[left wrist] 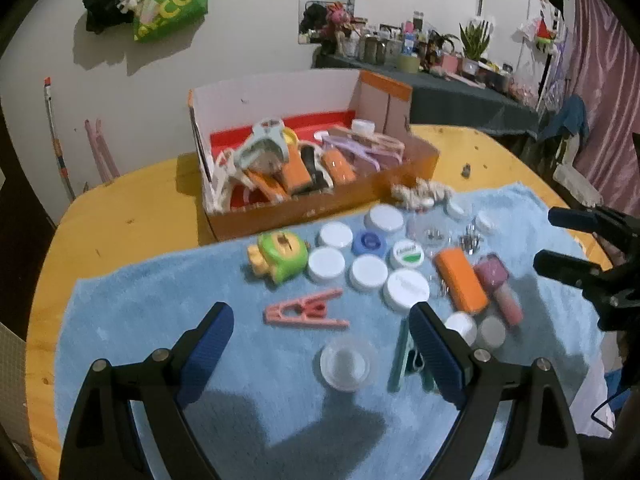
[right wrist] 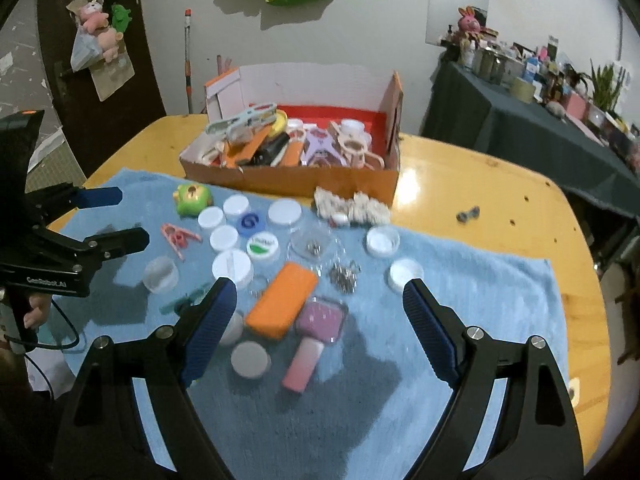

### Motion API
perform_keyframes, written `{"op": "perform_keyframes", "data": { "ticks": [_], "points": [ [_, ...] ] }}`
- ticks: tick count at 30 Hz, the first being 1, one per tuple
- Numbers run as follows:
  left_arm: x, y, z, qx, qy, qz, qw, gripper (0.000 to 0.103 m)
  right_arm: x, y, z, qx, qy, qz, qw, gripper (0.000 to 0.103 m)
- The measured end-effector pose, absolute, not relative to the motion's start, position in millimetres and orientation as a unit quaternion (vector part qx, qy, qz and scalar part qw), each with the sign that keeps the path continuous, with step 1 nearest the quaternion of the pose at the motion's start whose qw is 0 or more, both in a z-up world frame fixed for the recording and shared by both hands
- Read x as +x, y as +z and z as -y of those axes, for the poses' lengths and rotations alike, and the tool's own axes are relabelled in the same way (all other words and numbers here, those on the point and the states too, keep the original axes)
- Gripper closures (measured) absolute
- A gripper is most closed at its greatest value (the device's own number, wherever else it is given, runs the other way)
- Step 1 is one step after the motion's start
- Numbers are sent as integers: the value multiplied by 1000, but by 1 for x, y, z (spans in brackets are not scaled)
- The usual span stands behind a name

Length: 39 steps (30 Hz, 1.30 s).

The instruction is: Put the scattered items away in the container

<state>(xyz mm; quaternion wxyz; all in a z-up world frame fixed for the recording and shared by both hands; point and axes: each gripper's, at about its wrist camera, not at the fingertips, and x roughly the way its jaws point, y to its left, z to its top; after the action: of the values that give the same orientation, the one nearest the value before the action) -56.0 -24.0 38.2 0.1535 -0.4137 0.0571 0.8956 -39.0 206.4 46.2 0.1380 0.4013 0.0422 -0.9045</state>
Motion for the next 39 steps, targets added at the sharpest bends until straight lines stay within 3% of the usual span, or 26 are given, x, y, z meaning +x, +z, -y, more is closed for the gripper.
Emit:
{"op": "perform_keyframes", "data": {
  "ticks": [25,39],
  "points": [
    [-51,-3,15,-447,874,-120,148,12,-26,7,-215,437,-890,-27,125,18],
    [-60,-15,17,-465,866,-114,144,12,-25,5,-213,440,-886,-8,146,18]
  ]
}}
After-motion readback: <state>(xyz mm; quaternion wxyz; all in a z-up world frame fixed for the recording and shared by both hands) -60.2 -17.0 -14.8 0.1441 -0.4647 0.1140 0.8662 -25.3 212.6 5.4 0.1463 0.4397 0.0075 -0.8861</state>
